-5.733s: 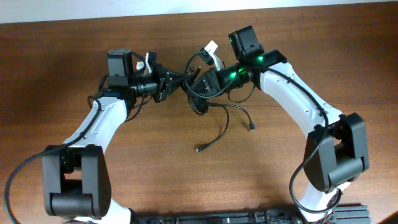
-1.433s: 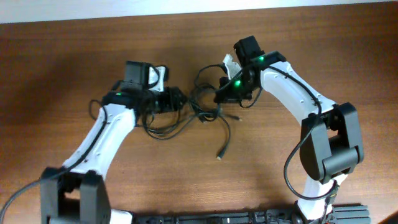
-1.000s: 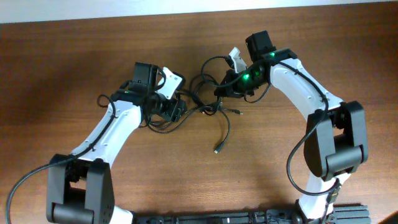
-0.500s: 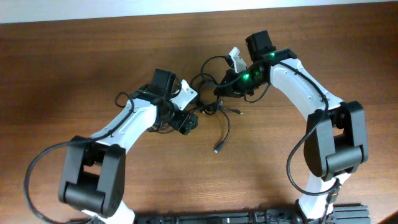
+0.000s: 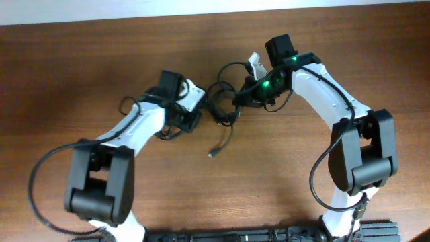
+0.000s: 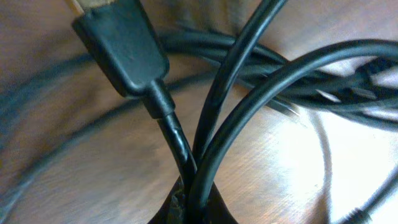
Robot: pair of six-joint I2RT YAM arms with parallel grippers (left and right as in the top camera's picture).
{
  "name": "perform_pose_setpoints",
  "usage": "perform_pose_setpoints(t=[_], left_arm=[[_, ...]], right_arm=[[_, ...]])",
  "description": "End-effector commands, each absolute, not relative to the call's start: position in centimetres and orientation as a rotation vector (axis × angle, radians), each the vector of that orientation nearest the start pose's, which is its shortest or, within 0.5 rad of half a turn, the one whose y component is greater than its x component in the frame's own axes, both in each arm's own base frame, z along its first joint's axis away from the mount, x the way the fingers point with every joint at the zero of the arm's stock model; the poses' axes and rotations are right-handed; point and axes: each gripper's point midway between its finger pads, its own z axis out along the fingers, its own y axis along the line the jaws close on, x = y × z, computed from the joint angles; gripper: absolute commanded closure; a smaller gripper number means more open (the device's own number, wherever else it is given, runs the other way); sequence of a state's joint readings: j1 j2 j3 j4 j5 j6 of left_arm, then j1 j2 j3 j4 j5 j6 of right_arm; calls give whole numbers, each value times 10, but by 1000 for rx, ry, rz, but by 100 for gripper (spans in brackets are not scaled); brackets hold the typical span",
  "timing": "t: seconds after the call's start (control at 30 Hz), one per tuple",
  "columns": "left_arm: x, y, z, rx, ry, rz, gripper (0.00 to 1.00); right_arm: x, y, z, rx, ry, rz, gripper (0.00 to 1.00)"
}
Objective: Untangle cables
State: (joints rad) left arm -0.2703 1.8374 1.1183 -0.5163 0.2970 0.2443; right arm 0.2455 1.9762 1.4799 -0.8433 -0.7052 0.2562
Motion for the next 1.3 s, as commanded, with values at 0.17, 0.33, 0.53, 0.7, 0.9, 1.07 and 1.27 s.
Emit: perform_pose_setpoints(t=[0.17, 0.33, 0.53, 0.7, 0.9, 1.07, 1.27], left_arm=[[422, 18, 160, -157, 2417, -310, 100], [413, 86, 166, -542, 2338, -374, 94], [410, 51, 170, -461, 2352, -590, 26], [408, -10, 167, -289, 2422, -664, 24], [404, -58, 154, -129, 2494, -648, 23], [397, -90, 130, -50, 2581, -660, 24], [383, -144, 110, 141, 2635, -791, 39]], right_arm=[[363, 165, 59, 84, 3091, 688, 96], [360, 165, 59, 87, 3105, 687, 96], [357, 171, 61, 40, 3103, 736, 96], [349, 190, 66, -97, 3085, 832, 96], [346, 212, 79, -294, 2998, 1005, 96], [353, 245, 144, -620, 2661, 1349, 96], [365, 252, 181, -704, 2522, 1351, 96]])
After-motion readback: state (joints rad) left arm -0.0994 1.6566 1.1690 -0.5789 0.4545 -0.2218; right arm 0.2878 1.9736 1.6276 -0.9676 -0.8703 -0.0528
